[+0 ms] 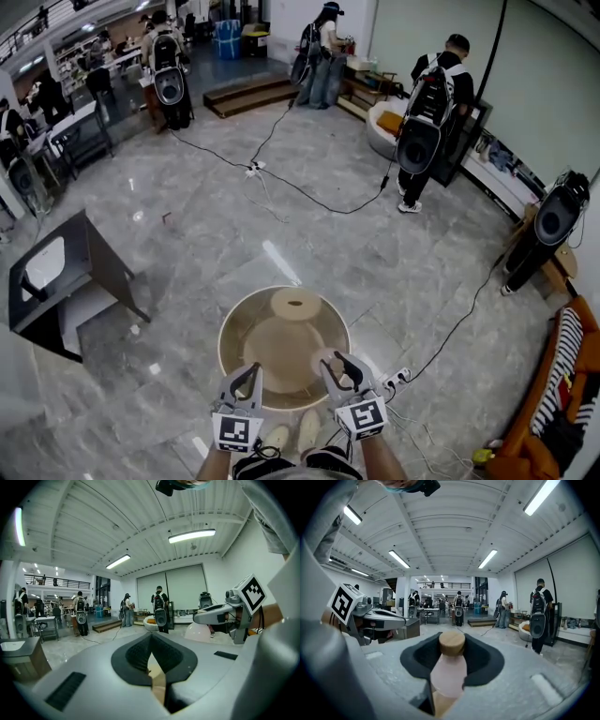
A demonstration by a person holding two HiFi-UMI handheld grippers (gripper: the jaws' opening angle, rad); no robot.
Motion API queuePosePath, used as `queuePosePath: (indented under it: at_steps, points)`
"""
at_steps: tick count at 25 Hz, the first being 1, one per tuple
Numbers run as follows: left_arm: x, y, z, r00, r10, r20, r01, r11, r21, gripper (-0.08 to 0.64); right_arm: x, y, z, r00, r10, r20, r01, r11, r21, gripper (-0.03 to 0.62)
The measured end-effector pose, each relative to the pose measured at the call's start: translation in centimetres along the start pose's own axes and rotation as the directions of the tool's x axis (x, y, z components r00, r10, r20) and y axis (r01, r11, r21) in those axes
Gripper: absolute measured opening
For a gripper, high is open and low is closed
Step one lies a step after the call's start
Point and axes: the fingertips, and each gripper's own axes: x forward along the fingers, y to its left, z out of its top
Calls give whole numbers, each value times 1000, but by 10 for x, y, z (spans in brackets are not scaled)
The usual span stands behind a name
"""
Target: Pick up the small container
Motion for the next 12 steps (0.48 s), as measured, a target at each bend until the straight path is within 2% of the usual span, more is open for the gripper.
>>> queuePosePath:
  at_steps: [12]
  points:
    - [-38,-26,9,1000,22,9,-22,1000,19,17,-54,0,10,1000,-14,20,14,1000,-27,133]
